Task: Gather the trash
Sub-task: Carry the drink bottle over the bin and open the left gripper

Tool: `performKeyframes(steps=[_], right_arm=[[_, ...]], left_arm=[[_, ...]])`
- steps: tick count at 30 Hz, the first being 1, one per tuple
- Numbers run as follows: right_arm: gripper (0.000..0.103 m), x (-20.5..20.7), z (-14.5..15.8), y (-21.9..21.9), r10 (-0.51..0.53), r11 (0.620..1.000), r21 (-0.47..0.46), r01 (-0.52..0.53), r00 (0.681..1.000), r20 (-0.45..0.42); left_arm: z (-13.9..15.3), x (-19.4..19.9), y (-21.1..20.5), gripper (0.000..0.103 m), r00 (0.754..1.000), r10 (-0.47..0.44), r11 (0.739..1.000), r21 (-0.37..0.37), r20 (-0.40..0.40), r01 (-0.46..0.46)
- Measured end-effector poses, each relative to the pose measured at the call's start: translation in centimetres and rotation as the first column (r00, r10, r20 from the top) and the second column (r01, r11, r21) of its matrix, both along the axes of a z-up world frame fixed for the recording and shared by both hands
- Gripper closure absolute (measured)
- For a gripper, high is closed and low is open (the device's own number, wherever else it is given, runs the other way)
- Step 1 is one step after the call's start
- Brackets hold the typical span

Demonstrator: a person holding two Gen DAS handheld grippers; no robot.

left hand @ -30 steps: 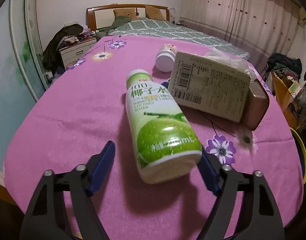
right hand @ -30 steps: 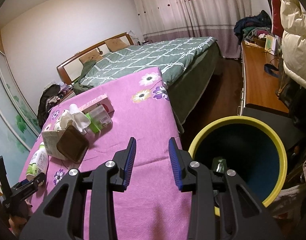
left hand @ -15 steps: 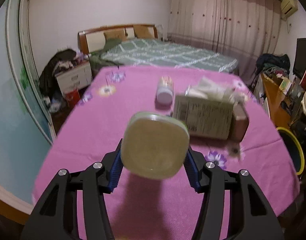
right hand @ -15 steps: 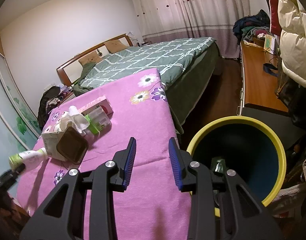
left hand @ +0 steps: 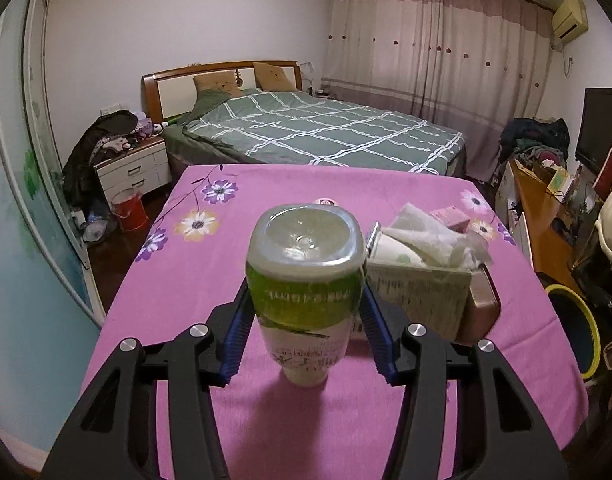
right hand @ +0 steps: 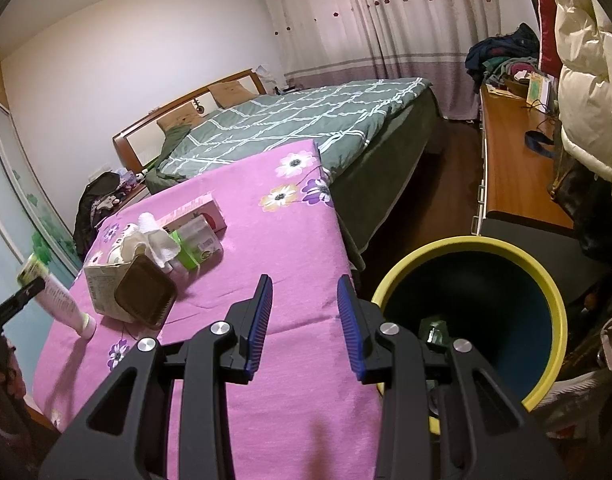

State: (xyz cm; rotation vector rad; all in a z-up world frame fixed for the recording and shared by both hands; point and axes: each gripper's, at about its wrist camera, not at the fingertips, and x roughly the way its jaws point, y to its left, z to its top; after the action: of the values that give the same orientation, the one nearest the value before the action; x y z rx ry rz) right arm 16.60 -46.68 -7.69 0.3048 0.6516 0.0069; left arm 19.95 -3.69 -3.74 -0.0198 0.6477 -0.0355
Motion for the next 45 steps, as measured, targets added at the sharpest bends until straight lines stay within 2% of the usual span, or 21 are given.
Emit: performKeyframes(steps=[4,9,15,20,24,28,36,43,45], right_arm=[[0.071,-0.1,0.0,-0.2,-0.001,1.000,-0.001,0.001,1.000,-0.003],[0.071,-0.2,0.0,-0.6,-0.005,1.000,0.000,0.005,1.000,-0.002],[0.071,-0.9,0.0,-1.1,-0.001,1.000,-0.024,0.001,1.000,-0.007],[0.071,-2.5,0.1,-2.8,-0.035,0.999,-0.042,0.034,0.999,-0.010],[0.071,-4.0,0.2,-4.7,-0.078,0.996,-0.049,0.078,0.997,-0.005],[0.071,-5.8,0.3,-6.9,-0.133,0.989,-0.061,0.133,0.991,0.003],[0.071,-9.1,-0.3,-11.3,-0.232,0.972,-0.046,0.232,0.973,0.005],[0.071,-10.6,-1.0,-14.0,-0.289,0.957,-0.023,0.288,0.957,0.000],[0.070,-10.7,-1.0,-14.3,-0.297,0.955,-0.021,0.297,0.955,0.000]], left_arm=[[0.1,0.8,-0.5,0.052,1.000,-0.013,1.000,0.005,0.007,0.013],[1.0,-0.2,-1.2,0.052,0.999,-0.027,0.999,0.028,0.035,0.026],[4.1,-2.5,-2.7,0.052,0.994,-0.084,0.996,0.043,0.075,0.080],[6.8,-4.0,-5.2,0.052,0.979,-0.177,0.984,0.030,0.099,0.175],[8.2,-4.4,-8.5,0.052,0.955,-0.272,0.962,-0.003,0.116,0.275],[8.5,-4.2,-13.7,0.052,0.912,-0.392,0.917,-0.027,0.118,0.398],[6.7,-2.4,-26.1,0.052,0.788,-0.611,0.778,-0.127,0.072,0.615],[2.0,-0.6,-36.2,0.052,0.704,-0.710,0.696,-0.179,-0.028,0.695],[0.6,-0.2,-38.0,0.052,0.693,-0.719,0.690,-0.180,-0.057,0.701]])
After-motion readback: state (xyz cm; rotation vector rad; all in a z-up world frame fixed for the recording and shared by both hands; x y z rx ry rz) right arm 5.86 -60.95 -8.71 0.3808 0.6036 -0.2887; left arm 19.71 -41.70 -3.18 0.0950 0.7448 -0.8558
